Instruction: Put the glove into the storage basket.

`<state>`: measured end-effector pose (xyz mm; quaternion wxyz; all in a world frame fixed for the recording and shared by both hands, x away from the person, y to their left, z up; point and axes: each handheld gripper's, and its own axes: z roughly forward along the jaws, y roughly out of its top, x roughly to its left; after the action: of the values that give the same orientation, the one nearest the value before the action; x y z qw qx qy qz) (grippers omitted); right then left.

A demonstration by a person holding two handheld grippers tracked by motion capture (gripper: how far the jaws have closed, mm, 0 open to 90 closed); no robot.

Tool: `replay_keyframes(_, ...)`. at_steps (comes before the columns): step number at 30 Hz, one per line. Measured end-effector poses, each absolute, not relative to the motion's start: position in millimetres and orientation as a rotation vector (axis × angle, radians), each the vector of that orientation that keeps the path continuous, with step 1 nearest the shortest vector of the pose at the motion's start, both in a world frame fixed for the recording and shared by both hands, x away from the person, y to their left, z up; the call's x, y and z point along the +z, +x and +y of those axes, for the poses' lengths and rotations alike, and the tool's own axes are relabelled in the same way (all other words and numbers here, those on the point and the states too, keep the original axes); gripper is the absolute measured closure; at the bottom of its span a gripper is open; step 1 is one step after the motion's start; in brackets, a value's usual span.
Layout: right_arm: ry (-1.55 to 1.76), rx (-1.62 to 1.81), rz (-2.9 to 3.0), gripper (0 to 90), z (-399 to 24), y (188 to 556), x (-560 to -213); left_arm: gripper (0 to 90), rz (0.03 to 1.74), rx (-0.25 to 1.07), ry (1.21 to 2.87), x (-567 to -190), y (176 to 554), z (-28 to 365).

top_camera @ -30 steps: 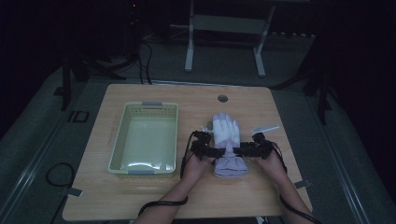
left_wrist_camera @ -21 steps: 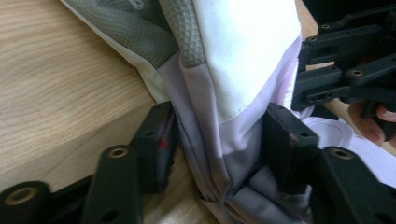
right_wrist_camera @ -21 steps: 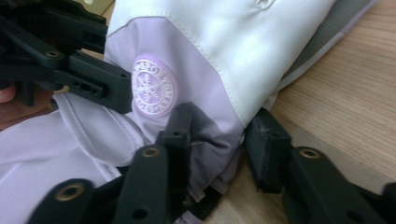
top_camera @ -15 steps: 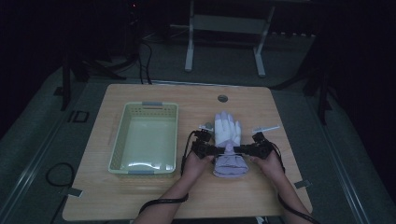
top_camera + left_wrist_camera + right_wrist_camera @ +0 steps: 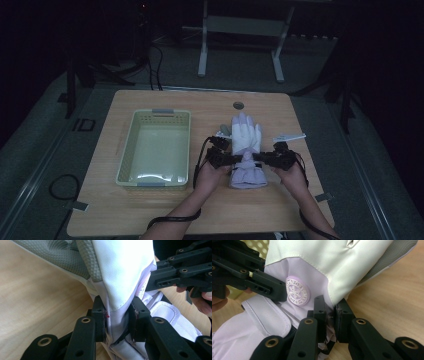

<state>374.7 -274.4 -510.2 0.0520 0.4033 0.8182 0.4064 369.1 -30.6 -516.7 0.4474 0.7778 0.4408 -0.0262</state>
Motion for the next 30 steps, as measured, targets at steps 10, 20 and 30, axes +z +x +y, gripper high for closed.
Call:
replay_keyframes(10, 1.132, 1.288, 2.452, 81.6, -265, 365, -478, 70.9, 1.059, -0.014, 1.948, -482, 360, -18)
replay_keyframes(20, 1.066, 1.304, 2.452, 81.6, -242, 363, -458, 70.9, 1.069, 0.015, 1.973, -459, 357, 4)
replay_keyframes(30, 1.017, 1.330, 2.453, 81.6, -216, 368, -446, 70.8, 1.074, 0.045, 1.989, -442, 357, 30)
